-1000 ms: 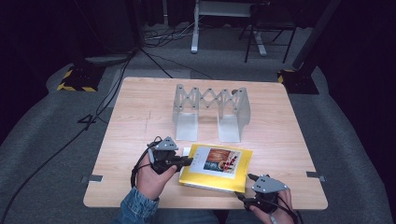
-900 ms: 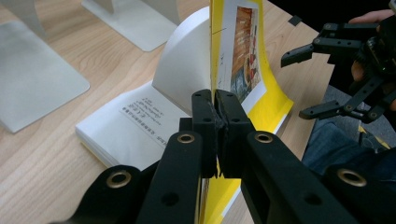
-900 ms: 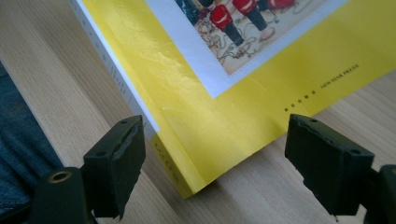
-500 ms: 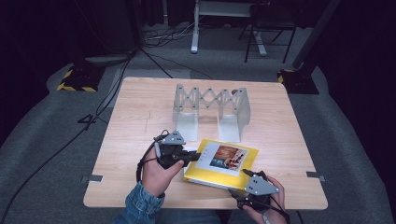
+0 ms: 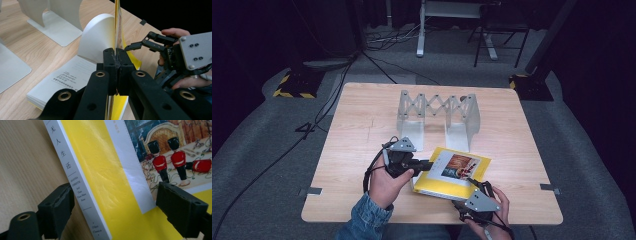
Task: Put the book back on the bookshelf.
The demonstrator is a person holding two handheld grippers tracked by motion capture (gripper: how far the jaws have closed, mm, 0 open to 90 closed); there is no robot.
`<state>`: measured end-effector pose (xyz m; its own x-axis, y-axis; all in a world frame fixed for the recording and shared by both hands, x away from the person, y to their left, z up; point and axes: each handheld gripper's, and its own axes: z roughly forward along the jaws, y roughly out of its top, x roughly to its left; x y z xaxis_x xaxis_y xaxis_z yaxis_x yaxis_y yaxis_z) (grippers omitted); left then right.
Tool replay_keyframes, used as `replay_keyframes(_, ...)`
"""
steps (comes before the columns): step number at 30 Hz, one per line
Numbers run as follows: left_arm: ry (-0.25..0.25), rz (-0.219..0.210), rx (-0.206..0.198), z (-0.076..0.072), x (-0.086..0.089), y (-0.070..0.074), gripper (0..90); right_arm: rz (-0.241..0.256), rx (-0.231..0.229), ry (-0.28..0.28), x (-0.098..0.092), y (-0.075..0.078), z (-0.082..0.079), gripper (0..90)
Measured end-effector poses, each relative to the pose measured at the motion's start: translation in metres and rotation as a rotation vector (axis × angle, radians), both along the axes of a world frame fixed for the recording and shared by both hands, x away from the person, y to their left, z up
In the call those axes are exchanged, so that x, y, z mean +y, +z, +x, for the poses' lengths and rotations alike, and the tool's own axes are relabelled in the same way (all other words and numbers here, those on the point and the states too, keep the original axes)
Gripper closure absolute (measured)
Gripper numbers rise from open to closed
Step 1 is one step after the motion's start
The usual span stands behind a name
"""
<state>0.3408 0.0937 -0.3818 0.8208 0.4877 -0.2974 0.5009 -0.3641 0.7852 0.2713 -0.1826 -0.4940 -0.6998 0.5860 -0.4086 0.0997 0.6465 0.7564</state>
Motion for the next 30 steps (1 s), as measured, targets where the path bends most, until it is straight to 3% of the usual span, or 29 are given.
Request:
replay_keyframes(14, 0.013, 0.014, 0.036, 0.006, 0.001, -0.008, 88.1, -0.125, -0.137, -0.012, 0.014, -0.016, 0.013, 14.5)
replay_keyframes(15, 0.013, 0.015, 0.041, 0.007, 0.001, -0.009, 88.1, -0.142, -0.166, -0.010, 0.016, -0.017, 0.015, 14.9)
replay_keyframes(20, 0.017, 0.021, 0.055, 0.009, 0.001, -0.012, 88.1, -0.160, -0.197, -0.006, 0.018, -0.017, 0.021, 17.4)
replay_keyframes(22, 0.019, 0.023, 0.058, 0.009, 0.001, -0.013, 88.1, -0.167, -0.193, -0.006, 0.019, -0.017, 0.022, 21.0)
replay_keyframes(23, 0.025, 0.029, 0.058, 0.011, 0.001, -0.015, 88.1, -0.207, -0.195, 0.028, 0.020, -0.016, 0.021, 38.8)
replay_keyframes(24, 0.025, 0.029, 0.058, 0.011, 0.001, -0.015, 88.0, -0.207, -0.195, 0.028, 0.020, -0.016, 0.021, 38.8)
replay_keyframes(25, 0.035, 0.030, 0.063, 0.012, 0.001, -0.017, 88.0, -0.261, -0.210, 0.050, 0.021, -0.016, 0.019, 52.0)
replay_keyframes(30, 0.056, 0.040, 0.061, 0.013, 0.003, -0.019, 87.4, -0.305, -0.230, 0.063, 0.020, -0.011, 0.017, 64.0)
